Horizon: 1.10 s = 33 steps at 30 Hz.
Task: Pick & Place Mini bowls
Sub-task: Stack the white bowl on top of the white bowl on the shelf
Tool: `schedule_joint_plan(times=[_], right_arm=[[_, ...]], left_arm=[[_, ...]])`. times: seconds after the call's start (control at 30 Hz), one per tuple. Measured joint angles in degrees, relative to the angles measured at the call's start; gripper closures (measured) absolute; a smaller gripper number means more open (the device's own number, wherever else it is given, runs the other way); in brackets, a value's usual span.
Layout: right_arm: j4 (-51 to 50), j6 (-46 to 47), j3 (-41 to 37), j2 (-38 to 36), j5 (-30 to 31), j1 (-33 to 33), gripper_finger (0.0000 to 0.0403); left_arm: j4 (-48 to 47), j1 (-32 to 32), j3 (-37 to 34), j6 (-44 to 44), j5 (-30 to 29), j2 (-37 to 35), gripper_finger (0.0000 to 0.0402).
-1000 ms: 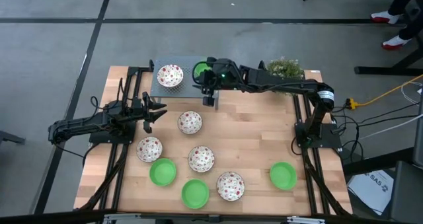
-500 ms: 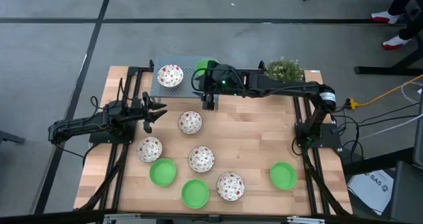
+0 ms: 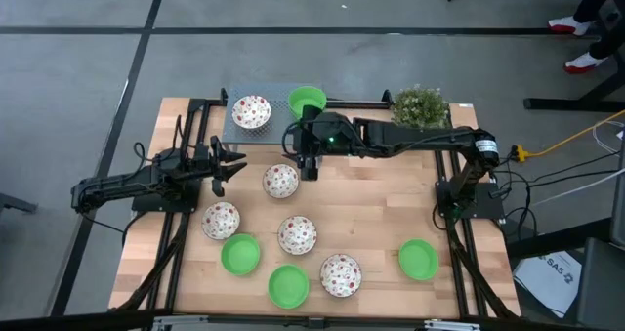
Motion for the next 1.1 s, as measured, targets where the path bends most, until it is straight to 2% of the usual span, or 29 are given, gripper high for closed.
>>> schedule_joint_plan(times=[0.1, 0.23, 0.4, 0.77, 1.1], right_arm=[[-0.17, 0.9, 0.0, 0.0, 0.79, 1.65, 0.0127], [-0.7, 5.39, 0.0, 0.0, 6.48, 4.31, 0.0127], [-0.85, 16.51, 0.0, 0.12, 9.42, 8.09, 0.0127], [-1.47, 44.47, 0.0, 3.83, 9.38, 16.14, 0.0127], [-11.67, 57.59, 0.0, 4.39, 5.79, 23.21, 0.0127]], left_arm=[[0.01, 0.01, -0.01, -0.02, 0.0, 0.0, 0.0276], [0.01, -0.01, 0.0, -0.01, -0.01, 0.0, 0.0276], [0.01, 0.0, -0.01, 0.0, 0.0, 0.0, 0.0276], [-0.01, 0.01, -0.01, -0.02, 0.0, 0.0, 0.0276], [-0.01, -0.01, -0.01, 0.0, 0.0, 0.0, 0.0276]])
